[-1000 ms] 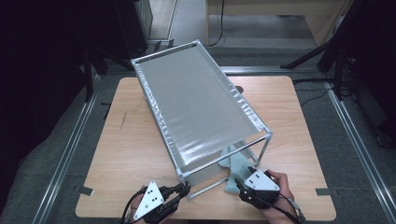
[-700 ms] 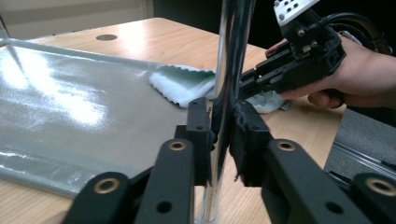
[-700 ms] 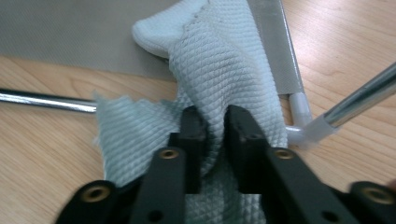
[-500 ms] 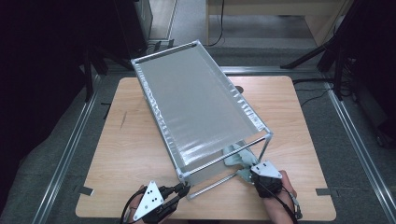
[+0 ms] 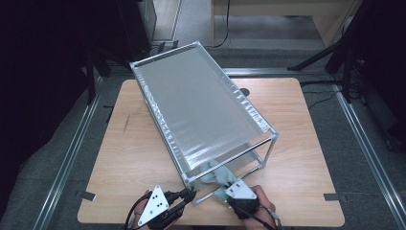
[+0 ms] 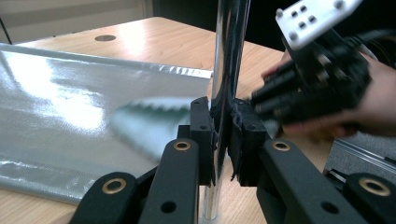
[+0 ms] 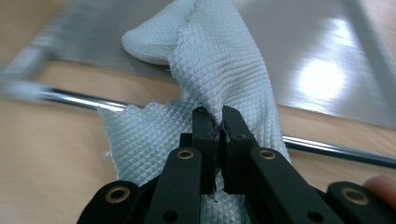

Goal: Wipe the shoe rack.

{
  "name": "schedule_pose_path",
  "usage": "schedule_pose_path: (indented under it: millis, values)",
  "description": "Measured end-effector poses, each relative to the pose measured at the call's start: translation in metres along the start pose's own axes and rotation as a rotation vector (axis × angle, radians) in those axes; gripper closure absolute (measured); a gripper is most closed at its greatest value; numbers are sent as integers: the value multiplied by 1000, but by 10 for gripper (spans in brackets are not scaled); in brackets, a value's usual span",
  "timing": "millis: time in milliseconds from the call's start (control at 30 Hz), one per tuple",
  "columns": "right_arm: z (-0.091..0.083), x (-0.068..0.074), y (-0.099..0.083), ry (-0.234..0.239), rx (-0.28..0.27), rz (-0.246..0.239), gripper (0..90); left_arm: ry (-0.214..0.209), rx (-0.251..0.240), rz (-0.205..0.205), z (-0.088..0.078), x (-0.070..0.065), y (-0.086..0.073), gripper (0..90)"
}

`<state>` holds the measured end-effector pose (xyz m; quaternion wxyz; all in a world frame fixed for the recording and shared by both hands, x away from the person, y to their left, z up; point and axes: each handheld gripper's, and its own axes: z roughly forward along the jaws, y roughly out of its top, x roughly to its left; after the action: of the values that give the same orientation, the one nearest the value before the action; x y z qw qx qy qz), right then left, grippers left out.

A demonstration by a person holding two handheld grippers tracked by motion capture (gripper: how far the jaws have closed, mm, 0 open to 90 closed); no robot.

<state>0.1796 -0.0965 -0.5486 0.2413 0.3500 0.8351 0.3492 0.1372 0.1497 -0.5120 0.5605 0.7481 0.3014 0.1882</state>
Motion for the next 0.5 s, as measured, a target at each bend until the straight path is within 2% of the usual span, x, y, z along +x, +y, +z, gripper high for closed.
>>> schedule_pose_path:
  millis: [167,233,267,300,367,433,500]
  values:
    - [1,36,6,106,-14,-66,860,-2,0,0,0,0,0,815]
    - [1,46,8,131,-16,-96,857,-3,1,3,0,0,0,815]
    - [1,48,8,125,-20,-117,855,-4,2,5,0,-1,0,815]
    - [1,48,9,124,-21,-123,853,-5,2,5,0,0,0,815]
    - [1,41,8,129,-19,-102,853,-7,1,4,0,0,0,816]
    - [1,27,7,103,-12,-65,855,-6,1,5,0,0,0,816]
    - [1,10,5,59,-10,-30,857,-6,1,7,0,0,0,816]
